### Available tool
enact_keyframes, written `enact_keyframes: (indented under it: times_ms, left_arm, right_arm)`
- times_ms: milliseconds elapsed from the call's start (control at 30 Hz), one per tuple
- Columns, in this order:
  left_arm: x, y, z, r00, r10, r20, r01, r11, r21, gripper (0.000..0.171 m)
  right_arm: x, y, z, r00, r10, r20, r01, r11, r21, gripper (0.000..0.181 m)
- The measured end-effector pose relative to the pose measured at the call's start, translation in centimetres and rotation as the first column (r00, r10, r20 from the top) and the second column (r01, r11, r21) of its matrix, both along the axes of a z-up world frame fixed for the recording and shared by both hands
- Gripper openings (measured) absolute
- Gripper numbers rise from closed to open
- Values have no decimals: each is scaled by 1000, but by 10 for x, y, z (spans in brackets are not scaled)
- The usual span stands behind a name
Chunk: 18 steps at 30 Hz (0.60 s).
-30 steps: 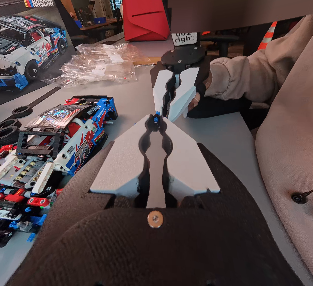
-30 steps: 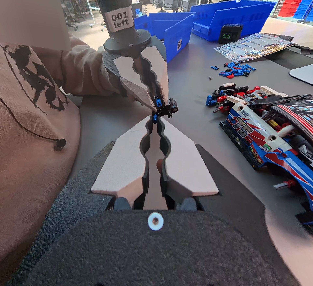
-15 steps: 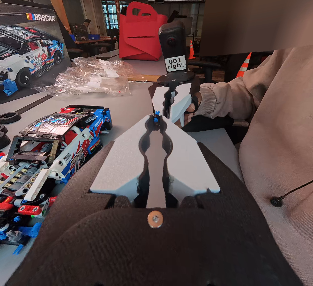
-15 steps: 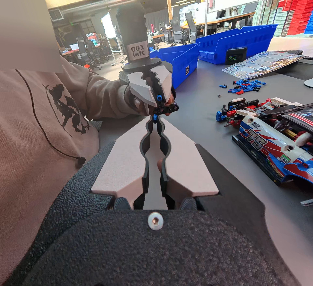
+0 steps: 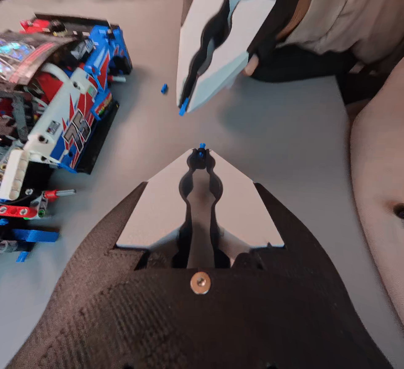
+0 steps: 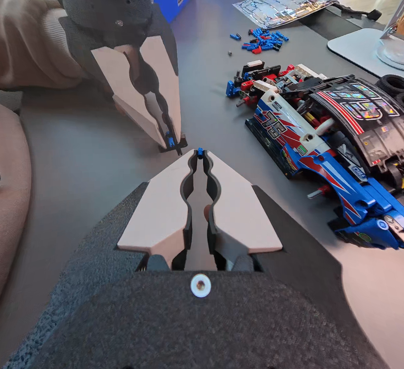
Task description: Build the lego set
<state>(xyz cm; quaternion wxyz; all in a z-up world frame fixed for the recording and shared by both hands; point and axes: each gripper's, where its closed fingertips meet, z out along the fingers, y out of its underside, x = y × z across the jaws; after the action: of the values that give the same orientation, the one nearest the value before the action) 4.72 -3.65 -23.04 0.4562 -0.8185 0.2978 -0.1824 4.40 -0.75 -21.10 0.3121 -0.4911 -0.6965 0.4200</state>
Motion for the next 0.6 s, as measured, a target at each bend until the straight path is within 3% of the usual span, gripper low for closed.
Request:
enact_keyframes:
  times_ms: [67,133,300,467,600]
  left_arm:
    - [-3,-3,-18,997,-3,-82,-1,998,-59,6]
    - [-1,-5,-18,995,-16,-95,11,998,-61,6]
    - [-9,-15,-7,996,-54,-65,46,992,-116,34]
    - [-36,-12,-21,982,-43,-186,6,981,-192,28]
    - [-24,-9,-30,965,-116,-236,58,969,-240,27]
  right_arm:
    - [1,6,-3,1000,-20,13,19,998,52,2]
    - [2,8,-6,1000,-23,22,21,998,59,2]
    - [3,9,-4,999,-25,20,24,998,51,2]
    - [4,7,-4,1000,-8,29,7,999,43,2]
    - [6,4,-3,1000,12,26,-12,1000,27,2]
